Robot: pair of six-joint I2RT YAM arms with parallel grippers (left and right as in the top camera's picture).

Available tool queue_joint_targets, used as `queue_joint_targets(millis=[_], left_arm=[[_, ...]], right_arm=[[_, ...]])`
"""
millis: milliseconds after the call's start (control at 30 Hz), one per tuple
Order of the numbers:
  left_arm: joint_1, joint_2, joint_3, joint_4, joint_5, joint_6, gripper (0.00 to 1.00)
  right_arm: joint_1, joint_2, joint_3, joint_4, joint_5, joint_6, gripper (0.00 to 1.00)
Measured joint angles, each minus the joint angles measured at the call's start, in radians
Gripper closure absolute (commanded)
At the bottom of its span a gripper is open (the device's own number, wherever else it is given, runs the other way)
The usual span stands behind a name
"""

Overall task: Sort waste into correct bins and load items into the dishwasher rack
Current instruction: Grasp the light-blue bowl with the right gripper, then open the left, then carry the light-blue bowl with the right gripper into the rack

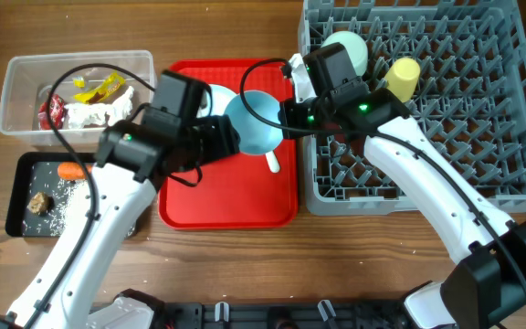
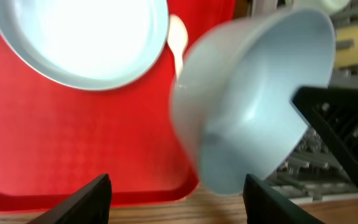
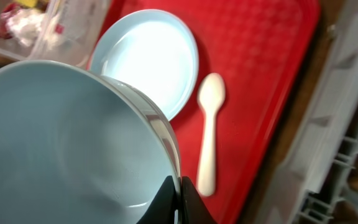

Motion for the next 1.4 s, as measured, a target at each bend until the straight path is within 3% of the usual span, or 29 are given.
queue_joint_targets(millis=[33, 67, 367, 567, 767, 933, 1100, 1400], left_arm=[[0.018, -0.001, 0.0, 0.012, 0.001, 0.003, 0.02], [0.04, -0.002, 0.0, 0.027, 0.003, 0.002, 0.0], [0.127, -0.003, 0.0, 0.074, 0.004, 0.0, 0.0], [0.127, -0.003, 0.0, 0.073, 0.004, 0.0, 0.0], [0.127, -0.003, 0.0, 0.073, 0.004, 0.0, 0.0], [0.127, -0.003, 0.0, 0.074, 0.004, 0.0, 0.0], [0.127, -0.003, 0.0, 0.074, 0.004, 0.0, 0.0], [0.127, -0.003, 0.0, 0.074, 0.004, 0.0, 0.0]], right_arm=[[0.0, 0.0, -0.001, 0.014, 0.032, 0.0, 0.96], [-0.004, 0.0, -0.001, 0.035, 0.077, -0.005, 0.96], [-0.27, 0.0, 0.014, 0.285, 0.413, -0.206, 0.96], [-0.507, 0.0, 0.026, 0.558, 0.549, -0.433, 0.96], [-0.669, 0.023, 0.032, 0.702, 0.583, -0.795, 0.96], [-0.683, 0.188, 0.035, 0.864, 0.658, -1.096, 0.96], [-0.679, 0.311, 0.034, 0.967, 0.775, -1.3, 0.96], [-0.64, 0.328, 0.027, 0.903, 0.82, -1.324, 0.96]])
